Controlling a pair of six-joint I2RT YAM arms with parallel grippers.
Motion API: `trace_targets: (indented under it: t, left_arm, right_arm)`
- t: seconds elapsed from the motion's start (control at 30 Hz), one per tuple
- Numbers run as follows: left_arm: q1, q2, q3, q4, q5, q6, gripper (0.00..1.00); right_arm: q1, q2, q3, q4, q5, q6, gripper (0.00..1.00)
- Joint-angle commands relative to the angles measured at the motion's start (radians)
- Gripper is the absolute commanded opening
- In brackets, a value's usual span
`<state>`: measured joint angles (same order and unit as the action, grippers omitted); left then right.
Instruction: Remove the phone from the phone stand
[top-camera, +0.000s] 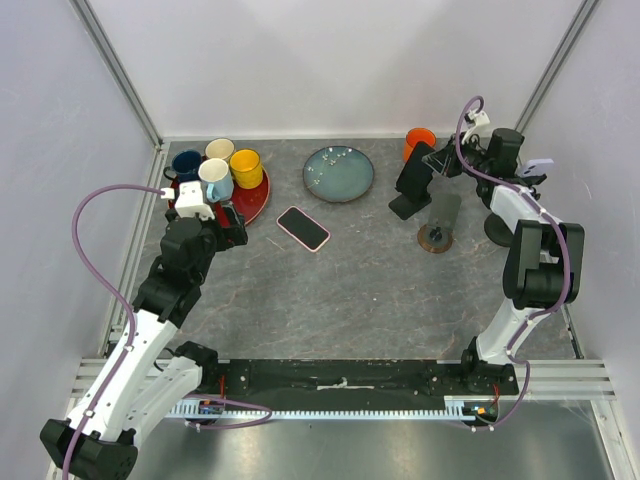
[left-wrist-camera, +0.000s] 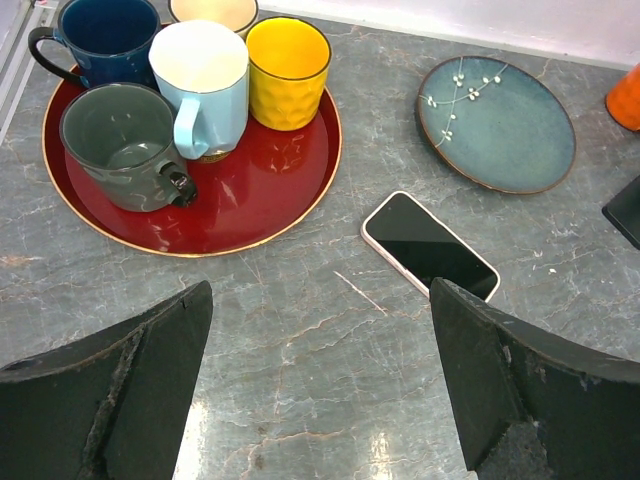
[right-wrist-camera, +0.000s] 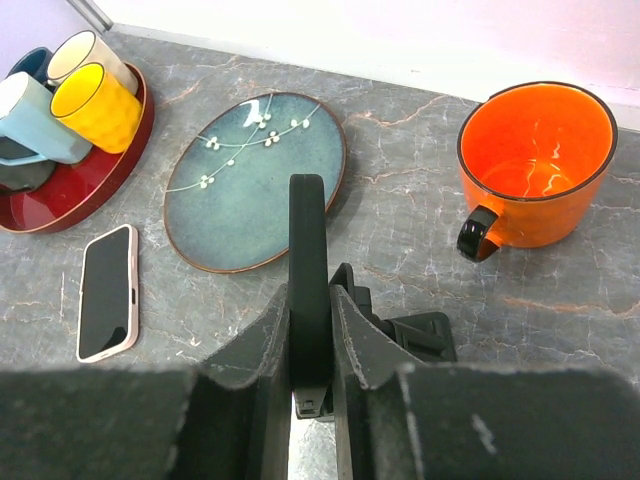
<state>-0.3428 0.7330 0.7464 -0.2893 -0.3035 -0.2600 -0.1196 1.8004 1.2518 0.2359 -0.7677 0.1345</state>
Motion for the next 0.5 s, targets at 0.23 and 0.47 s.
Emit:
trace_targets:
  t: [0.23, 0.47]
  left_arm:
    - [-0.001, -0.015, -0.004, 0.047, 0.043, 0.041, 0.95]
    - [-0.002, -0.023, -0.021, 0.085, 0.133, 0.073, 0.96]
  right_arm:
    - [0.005, -0.116, 0.115, 0.019, -0.056, 0.007, 0.0]
    - [0.064, -0.246, 0.015, 0.101, -0.061, 0.086, 0.0]
